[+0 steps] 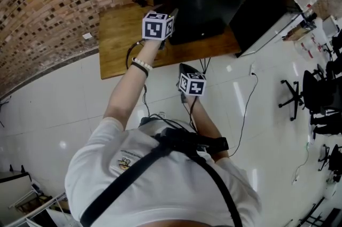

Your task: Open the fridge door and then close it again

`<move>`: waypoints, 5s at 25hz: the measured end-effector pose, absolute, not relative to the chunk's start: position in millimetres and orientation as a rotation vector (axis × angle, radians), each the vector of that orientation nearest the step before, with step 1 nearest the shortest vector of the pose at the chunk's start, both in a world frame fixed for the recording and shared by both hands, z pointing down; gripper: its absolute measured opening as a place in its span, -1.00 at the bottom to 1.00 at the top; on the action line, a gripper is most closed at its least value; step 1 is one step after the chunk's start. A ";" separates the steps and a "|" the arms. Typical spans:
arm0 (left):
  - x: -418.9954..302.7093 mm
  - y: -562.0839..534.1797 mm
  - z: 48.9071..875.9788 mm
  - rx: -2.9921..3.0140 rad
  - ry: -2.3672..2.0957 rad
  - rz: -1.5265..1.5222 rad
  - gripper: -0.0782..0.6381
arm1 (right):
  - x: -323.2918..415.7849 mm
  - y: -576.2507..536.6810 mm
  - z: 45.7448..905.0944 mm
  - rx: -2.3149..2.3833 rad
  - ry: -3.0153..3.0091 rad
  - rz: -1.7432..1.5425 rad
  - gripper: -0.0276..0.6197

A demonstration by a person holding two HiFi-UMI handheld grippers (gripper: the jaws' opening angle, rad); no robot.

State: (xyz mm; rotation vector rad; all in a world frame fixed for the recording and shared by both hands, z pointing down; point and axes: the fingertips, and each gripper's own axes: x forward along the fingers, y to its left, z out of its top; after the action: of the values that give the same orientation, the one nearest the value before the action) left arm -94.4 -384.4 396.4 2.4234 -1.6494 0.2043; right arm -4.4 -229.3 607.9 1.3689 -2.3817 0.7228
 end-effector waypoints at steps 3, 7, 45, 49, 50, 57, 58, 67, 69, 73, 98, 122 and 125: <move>-95.1 -402.5 402.1 2.433 -1.630 0.219 -0.24 | -8.0 -244.3 607.7 1.386 -2.374 0.729 -0.87; -95.8 -423.7 409.6 2.448 -1.598 0.240 -0.24 | -12.3 -260.1 612.3 1.408 -2.352 0.733 -0.87; -38.7 -412.5 424.5 2.531 -1.494 0.284 -0.32 | 33.8 -264.5 616.1 1.492 -2.275 0.745 -0.87; -21.3 -385.8 425.5 2.536 -1.459 0.311 -0.35 | 40.6 -242.6 617.3 1.479 -2.281 0.745 -0.87; -15.9 -378.4 425.7 2.542 -1.449 0.325 -0.36 | 43.5 -237.0 617.6 1.479 -2.282 0.745 -0.87; 34.2 -324.2 425.1 2.597 -1.402 0.353 -0.42 | 86.6 -202.4 603.0 1.548 -2.293 0.747 -0.87; 43.2 -315.7 425.1 2.601 -1.398 0.358 -0.43 | 95.2 -197.8 599.5 1.560 -2.292 0.749 -0.87; 136.2 -257.1 426.2 2.669 -1.262 0.374 -0.46 | 164.9 -158.2 565.2 1.657 -2.281 0.724 -0.87; 157.4 -247.5 425.4 2.689 -1.224 0.374 -0.47 | 180.1 -150.0 562.4 1.685 -2.275 0.723 -0.87; 200.6 -230.5 421.9 2.731 -1.147 0.363 -0.50 | 215.4 -134.2 560.7 1.744 -2.244 0.737 -0.87; 377.0 -224.3 420.9 2.860 -0.786 0.350 -0.65 | 361.9 -105.0 537.2 2.169 -2.033 0.786 -0.87; 147.0 -204.0 477.3 2.550 -1.146 0.249 -0.78 | 252.2 -140.8 535.7 1.852 -2.283 0.794 -0.87; 103.9 -194.8 490.7 2.489 -1.249 0.245 -0.78 | 227.0 -143.1 536.3 1.785 -2.326 0.789 -0.87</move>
State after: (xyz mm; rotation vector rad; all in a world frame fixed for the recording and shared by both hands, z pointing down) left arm 103.9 -194.8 490.7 2.4893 -1.2494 0.2448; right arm 227.0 -143.1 536.3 1.7847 -2.3258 0.7889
